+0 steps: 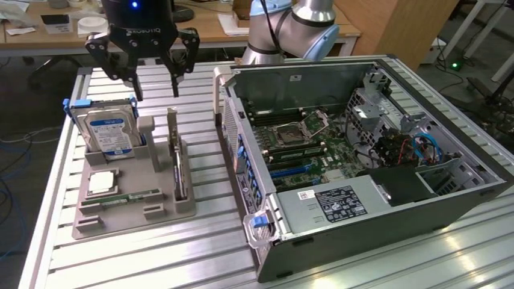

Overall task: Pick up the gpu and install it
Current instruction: 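Pick up the gpu and move the gpu toward the slot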

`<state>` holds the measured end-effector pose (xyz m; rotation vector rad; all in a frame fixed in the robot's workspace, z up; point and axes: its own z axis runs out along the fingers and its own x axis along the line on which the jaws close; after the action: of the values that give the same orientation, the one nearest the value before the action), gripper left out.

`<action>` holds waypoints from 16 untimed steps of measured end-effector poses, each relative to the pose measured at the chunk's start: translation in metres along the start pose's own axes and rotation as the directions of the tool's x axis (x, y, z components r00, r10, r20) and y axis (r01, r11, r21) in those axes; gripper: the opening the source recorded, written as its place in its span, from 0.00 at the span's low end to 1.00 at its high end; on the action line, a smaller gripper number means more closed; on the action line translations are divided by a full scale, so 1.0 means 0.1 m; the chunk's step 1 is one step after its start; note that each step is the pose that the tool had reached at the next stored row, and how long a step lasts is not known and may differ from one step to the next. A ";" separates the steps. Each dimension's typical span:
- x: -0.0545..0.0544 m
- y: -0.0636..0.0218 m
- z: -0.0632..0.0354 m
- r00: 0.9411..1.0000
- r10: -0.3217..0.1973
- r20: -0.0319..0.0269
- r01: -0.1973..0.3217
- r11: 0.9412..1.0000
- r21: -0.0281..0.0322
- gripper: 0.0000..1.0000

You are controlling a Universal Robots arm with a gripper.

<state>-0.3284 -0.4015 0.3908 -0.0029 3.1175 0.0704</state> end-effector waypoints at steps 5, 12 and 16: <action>0.00 -0.024 0.062 1.000 -0.020 -0.001 0.020 1.000 0.000 0.59; 0.00 -0.036 0.189 1.000 -0.018 0.000 0.018 1.000 0.000 0.59; 0.01 -0.040 0.262 1.000 -0.017 0.001 0.017 1.000 0.000 0.59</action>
<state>-0.3284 -0.4044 0.3644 -0.0286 3.1164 0.0705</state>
